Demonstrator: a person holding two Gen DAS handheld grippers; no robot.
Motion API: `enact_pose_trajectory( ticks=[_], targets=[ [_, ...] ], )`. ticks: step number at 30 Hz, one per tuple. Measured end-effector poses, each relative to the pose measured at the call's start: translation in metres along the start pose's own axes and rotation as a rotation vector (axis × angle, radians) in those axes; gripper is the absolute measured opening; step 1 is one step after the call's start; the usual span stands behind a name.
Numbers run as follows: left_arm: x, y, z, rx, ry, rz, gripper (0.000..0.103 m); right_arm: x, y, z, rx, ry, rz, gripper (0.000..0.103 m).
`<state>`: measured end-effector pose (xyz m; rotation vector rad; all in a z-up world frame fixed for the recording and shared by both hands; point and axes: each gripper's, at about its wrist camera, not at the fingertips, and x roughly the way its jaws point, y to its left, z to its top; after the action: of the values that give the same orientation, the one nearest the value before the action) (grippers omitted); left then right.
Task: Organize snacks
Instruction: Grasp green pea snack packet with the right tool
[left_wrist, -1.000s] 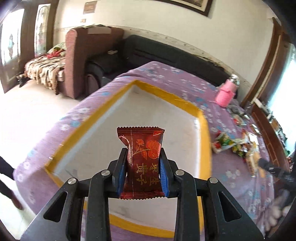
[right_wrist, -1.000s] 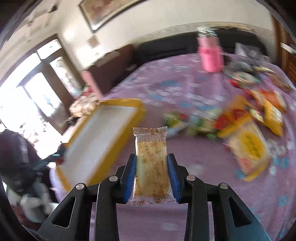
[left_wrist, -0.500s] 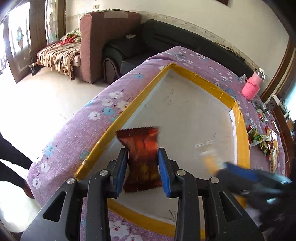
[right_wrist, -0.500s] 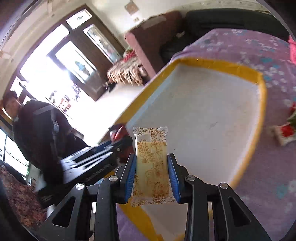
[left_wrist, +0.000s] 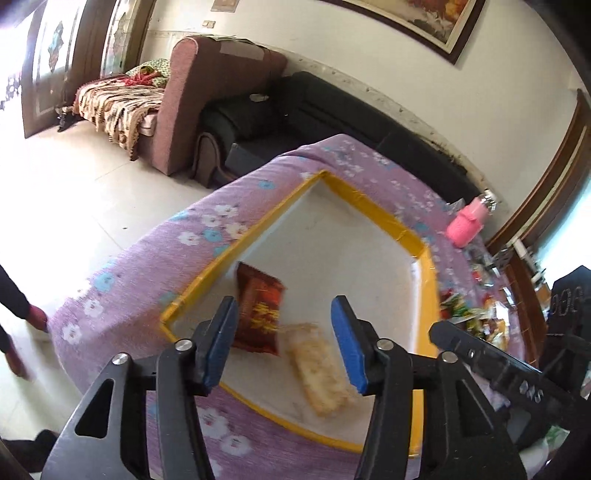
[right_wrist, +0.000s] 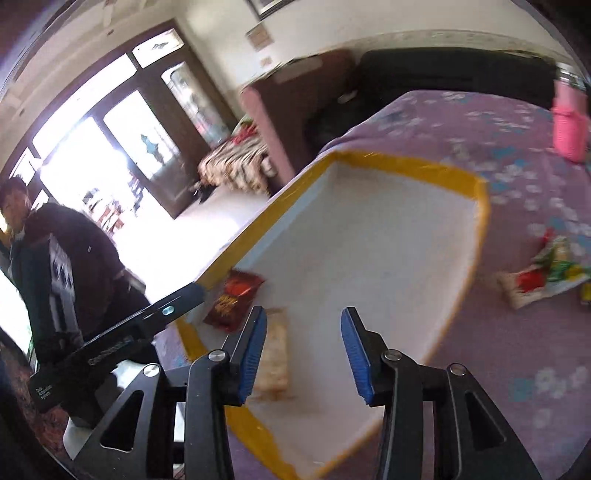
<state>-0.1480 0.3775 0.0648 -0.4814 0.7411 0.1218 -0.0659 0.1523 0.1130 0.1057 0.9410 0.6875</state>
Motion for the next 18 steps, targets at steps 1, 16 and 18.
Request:
enact_pose_trajectory(
  ticks=[1,16,18],
  targets=[
    [-0.001,-0.005,0.0,0.006,-0.001,-0.013,0.057,-0.008,-0.01,0.0,0.02,-0.014,-0.011,0.045],
    [-0.001,-0.083,-0.026,0.221,0.032,-0.09,0.065,-0.056,-0.181,0.03,0.252,-0.124,-0.355,0.049],
    [0.0,-0.091,-0.029,0.24,0.038,-0.094,0.065,-0.042,-0.191,0.044,0.261,-0.107,-0.372,0.049]
  ],
)
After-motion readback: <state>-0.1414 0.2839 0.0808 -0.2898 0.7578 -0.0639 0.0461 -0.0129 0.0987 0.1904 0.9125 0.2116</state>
